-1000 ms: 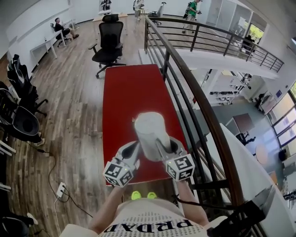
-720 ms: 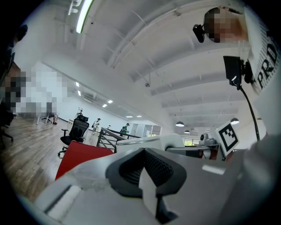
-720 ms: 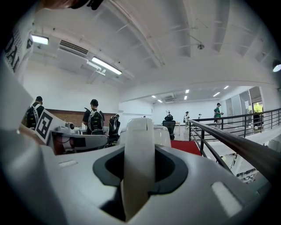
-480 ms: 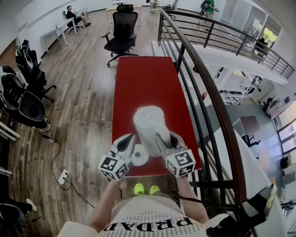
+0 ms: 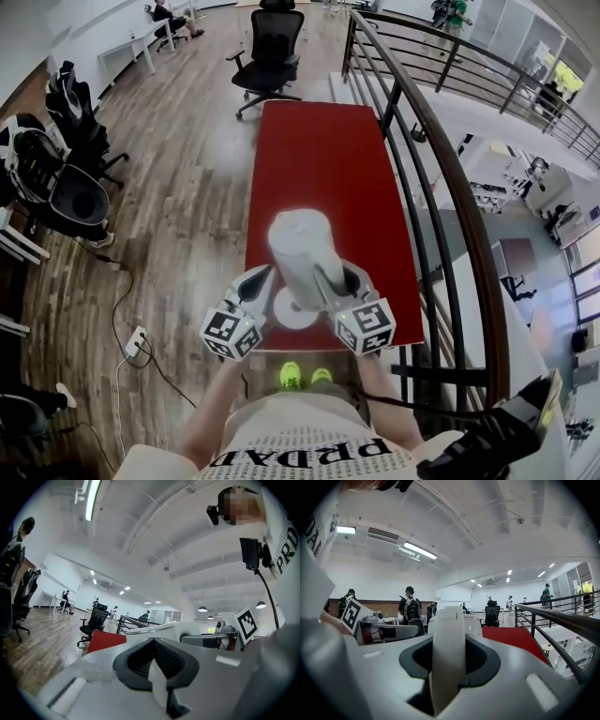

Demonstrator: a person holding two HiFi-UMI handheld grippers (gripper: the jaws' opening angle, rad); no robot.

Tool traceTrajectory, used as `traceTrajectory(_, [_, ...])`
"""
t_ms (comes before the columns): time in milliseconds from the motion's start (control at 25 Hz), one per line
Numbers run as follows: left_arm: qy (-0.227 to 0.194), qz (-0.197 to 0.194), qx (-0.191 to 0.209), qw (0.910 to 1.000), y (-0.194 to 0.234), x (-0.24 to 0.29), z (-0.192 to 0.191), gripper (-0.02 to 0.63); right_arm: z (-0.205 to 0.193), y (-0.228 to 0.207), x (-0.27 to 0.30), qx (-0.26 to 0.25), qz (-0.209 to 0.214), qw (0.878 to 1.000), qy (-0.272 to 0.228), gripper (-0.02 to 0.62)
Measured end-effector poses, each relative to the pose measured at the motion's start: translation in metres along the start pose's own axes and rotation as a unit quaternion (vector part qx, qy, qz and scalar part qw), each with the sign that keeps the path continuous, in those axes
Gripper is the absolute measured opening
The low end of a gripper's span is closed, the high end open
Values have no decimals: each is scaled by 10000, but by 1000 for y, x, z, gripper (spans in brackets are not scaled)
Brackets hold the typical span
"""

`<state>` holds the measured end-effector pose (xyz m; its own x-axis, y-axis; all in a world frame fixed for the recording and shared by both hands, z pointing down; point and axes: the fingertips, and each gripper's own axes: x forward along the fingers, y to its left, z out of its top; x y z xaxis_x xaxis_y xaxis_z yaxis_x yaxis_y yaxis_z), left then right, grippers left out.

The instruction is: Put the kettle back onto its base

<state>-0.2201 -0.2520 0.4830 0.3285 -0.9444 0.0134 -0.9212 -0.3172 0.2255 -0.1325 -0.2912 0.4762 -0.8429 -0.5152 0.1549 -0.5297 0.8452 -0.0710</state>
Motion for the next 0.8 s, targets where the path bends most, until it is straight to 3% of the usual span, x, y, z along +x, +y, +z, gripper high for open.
traceTrajectory(800, [277,477,-160,9983,40,-26,-28,-5,-36,36,43,183,598,9980,131,121])
